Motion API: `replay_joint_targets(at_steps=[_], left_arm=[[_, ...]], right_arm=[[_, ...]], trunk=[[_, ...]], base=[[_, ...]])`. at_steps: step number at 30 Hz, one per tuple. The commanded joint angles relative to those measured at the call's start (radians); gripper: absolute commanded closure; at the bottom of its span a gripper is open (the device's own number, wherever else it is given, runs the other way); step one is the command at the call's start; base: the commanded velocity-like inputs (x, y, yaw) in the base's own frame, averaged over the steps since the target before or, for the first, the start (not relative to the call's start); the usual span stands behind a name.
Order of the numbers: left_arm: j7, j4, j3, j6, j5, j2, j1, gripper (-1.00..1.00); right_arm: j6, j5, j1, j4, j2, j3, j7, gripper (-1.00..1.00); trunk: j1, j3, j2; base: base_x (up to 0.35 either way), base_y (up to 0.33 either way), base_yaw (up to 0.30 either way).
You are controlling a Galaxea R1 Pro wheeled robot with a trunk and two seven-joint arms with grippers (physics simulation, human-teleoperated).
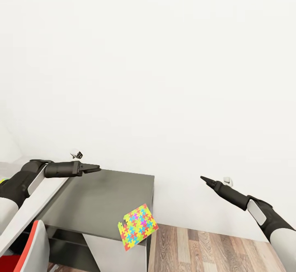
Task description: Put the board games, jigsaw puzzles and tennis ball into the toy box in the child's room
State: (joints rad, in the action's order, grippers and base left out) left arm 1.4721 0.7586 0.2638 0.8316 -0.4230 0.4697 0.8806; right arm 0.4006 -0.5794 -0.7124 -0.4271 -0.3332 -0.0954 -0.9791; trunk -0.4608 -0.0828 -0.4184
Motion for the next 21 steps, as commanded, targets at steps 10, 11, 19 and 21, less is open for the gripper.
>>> replay_joint_targets(at_steps=[10, 11, 19, 21], left_arm=[[0.002, 0.000, 0.005, 0.011, -0.005, 0.001, 0.001, -1.00], [0.002, 0.000, 0.005, 0.011, -0.005, 0.001, 0.001, -1.00], [0.002, 0.000, 0.004, 0.011, -0.005, 0.001, 0.001, -1.00], [0.002, 0.000, 0.005, 0.011, -0.005, 0.001, 0.001, -1.00]], right_arm=[[0.074, -0.008, -0.001, -0.002, 0.002, -0.004, -0.003, -1.00], [0.086, -0.008, -0.001, -0.003, 0.002, -0.004, -0.007, -1.00], [0.111, -0.009, -0.001, -0.005, 0.000, -0.006, -0.060, -1.00], [0.129, -0.009, -0.001, -0.005, 0.000, -0.007, -0.089, -1.00]], trunk=[[-0.039, -0.034, -0.073], [-0.043, -0.037, -0.080], [-0.074, -0.062, -0.136], [-0.081, -0.068, -0.150]], base=[[0.000, 0.000, 0.000], [0.000, 0.000, 0.000], [0.000, 0.000, 0.000], [0.000, 0.000, 0.000]])
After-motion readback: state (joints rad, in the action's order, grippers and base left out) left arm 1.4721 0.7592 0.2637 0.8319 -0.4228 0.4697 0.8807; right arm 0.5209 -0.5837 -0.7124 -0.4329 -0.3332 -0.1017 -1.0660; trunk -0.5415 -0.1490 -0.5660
